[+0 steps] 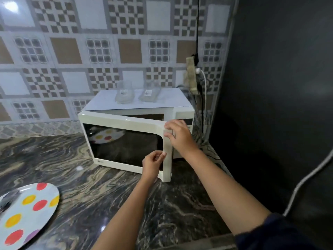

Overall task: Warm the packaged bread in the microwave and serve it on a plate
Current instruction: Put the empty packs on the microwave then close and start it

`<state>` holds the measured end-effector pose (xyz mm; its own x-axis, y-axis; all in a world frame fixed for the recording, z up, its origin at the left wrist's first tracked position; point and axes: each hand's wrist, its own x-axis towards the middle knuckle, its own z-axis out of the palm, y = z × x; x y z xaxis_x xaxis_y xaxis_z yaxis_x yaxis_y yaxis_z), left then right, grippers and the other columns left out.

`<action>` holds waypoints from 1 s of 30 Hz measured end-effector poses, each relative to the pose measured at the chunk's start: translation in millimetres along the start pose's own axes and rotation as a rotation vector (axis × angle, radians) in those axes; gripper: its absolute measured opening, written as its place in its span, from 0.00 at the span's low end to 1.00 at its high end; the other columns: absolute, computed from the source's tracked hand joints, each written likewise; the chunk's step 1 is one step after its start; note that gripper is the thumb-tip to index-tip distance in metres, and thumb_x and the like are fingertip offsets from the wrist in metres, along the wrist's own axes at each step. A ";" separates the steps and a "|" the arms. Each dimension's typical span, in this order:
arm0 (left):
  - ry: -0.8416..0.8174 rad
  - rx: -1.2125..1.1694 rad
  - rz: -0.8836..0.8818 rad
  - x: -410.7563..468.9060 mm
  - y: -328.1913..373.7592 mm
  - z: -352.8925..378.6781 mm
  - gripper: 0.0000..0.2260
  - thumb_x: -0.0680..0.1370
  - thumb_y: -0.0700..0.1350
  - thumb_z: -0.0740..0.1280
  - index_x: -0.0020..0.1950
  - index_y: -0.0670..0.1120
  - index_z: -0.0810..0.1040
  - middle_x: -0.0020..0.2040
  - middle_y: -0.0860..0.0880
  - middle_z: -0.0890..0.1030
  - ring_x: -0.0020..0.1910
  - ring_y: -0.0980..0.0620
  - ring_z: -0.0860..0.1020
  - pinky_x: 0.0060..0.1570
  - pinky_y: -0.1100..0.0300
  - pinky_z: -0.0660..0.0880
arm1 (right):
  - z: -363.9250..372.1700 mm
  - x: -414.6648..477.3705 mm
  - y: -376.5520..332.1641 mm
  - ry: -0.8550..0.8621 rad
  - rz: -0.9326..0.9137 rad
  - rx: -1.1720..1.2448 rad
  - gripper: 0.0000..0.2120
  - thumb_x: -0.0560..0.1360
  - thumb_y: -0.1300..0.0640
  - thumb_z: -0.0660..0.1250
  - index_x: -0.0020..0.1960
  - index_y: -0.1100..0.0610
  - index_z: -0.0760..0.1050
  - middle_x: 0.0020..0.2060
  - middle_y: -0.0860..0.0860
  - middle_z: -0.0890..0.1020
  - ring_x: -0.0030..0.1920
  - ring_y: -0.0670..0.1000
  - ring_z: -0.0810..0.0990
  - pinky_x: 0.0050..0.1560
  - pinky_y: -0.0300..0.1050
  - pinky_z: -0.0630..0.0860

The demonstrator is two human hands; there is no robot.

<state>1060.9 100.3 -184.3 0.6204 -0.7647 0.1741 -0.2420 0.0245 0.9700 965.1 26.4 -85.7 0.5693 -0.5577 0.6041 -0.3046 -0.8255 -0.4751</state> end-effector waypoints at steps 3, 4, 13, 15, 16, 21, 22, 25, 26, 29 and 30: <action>-0.026 0.014 -0.011 31.9 -5.4 12.4 0.06 0.76 0.47 0.68 0.43 0.45 0.80 0.37 0.46 0.80 0.37 0.53 0.75 0.38 0.60 0.73 | -7.0 22.9 21.1 -0.080 0.009 -0.194 0.13 0.74 0.56 0.67 0.57 0.61 0.73 0.56 0.54 0.73 0.60 0.52 0.69 0.57 0.48 0.72; -0.036 0.024 -0.007 40.9 -7.8 14.7 0.06 0.76 0.47 0.68 0.43 0.46 0.80 0.37 0.44 0.81 0.37 0.52 0.76 0.39 0.59 0.73 | -8.7 29.5 30.6 -0.094 0.003 -0.262 0.18 0.74 0.52 0.66 0.59 0.60 0.72 0.59 0.54 0.71 0.62 0.52 0.68 0.59 0.48 0.72; -0.107 0.202 0.097 90.4 -43.2 32.1 0.23 0.79 0.54 0.60 0.34 0.37 0.74 0.33 0.37 0.76 0.35 0.41 0.78 0.41 0.42 0.77 | -2.4 73.6 95.6 -0.327 -0.006 -0.525 0.51 0.65 0.26 0.38 0.77 0.60 0.45 0.77 0.53 0.49 0.77 0.50 0.45 0.75 0.50 0.37; -0.136 0.218 0.129 95.8 -42.7 33.9 0.23 0.80 0.54 0.58 0.33 0.38 0.71 0.32 0.38 0.75 0.34 0.41 0.76 0.40 0.41 0.76 | 2.1 78.9 102.8 -0.236 -0.038 -0.487 0.50 0.67 0.25 0.40 0.75 0.60 0.52 0.75 0.54 0.57 0.75 0.52 0.53 0.75 0.49 0.41; -0.148 0.239 0.145 98.1 -41.3 34.7 0.21 0.80 0.53 0.58 0.32 0.41 0.70 0.31 0.40 0.73 0.33 0.42 0.74 0.40 0.41 0.75 | 4.2 80.5 105.3 -0.185 -0.045 -0.464 0.49 0.67 0.25 0.41 0.74 0.60 0.57 0.72 0.54 0.62 0.73 0.53 0.58 0.75 0.49 0.46; -0.128 0.323 0.197 100.6 -39.5 38.3 0.17 0.81 0.48 0.58 0.32 0.50 0.64 0.29 0.51 0.68 0.31 0.51 0.70 0.38 0.46 0.72 | 16.8 81.5 115.2 -0.036 -0.045 -0.390 0.45 0.69 0.26 0.46 0.67 0.60 0.69 0.63 0.56 0.74 0.65 0.56 0.71 0.68 0.52 0.63; -0.115 0.333 0.204 100.2 -40.1 38.9 0.17 0.81 0.48 0.58 0.32 0.49 0.64 0.29 0.51 0.68 0.31 0.51 0.70 0.37 0.47 0.71 | 18.1 81.3 116.6 -0.033 -0.038 -0.387 0.44 0.69 0.26 0.46 0.66 0.60 0.69 0.63 0.56 0.74 0.65 0.56 0.71 0.67 0.52 0.64; -0.089 0.345 0.199 100.3 -39.5 40.8 0.17 0.81 0.47 0.58 0.33 0.45 0.66 0.30 0.47 0.70 0.31 0.48 0.71 0.37 0.47 0.71 | 19.1 83.7 119.0 -0.030 -0.036 -0.384 0.43 0.70 0.26 0.47 0.64 0.60 0.71 0.61 0.55 0.76 0.63 0.55 0.72 0.65 0.52 0.65; -0.081 0.345 0.195 100.6 -39.8 41.4 0.17 0.81 0.47 0.58 0.33 0.44 0.67 0.31 0.44 0.71 0.32 0.46 0.73 0.38 0.45 0.72 | 19.0 84.4 118.8 -0.032 -0.036 -0.383 0.43 0.69 0.26 0.46 0.64 0.60 0.71 0.61 0.55 0.76 0.63 0.56 0.73 0.64 0.52 0.65; -0.058 0.364 0.175 102.5 -40.3 43.1 0.20 0.81 0.49 0.57 0.35 0.38 0.71 0.33 0.39 0.75 0.34 0.43 0.75 0.39 0.43 0.74 | 17.8 87.0 117.3 -0.030 -0.040 -0.382 0.44 0.69 0.25 0.45 0.61 0.60 0.72 0.58 0.55 0.77 0.61 0.56 0.74 0.61 0.53 0.67; -0.049 0.373 0.170 102.9 -39.8 43.6 0.20 0.81 0.50 0.57 0.36 0.38 0.72 0.34 0.39 0.76 0.35 0.43 0.76 0.39 0.43 0.74 | 16.8 88.0 116.5 -0.030 -0.039 -0.382 0.44 0.69 0.25 0.45 0.61 0.61 0.73 0.57 0.55 0.77 0.59 0.56 0.75 0.60 0.53 0.68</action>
<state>1101.9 -7.4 -212.4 0.5142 -0.8000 0.3092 -0.5971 -0.0751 0.7986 992.6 -117.4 -98.7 0.6065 -0.5274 0.5950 -0.5419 -0.8218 -0.1760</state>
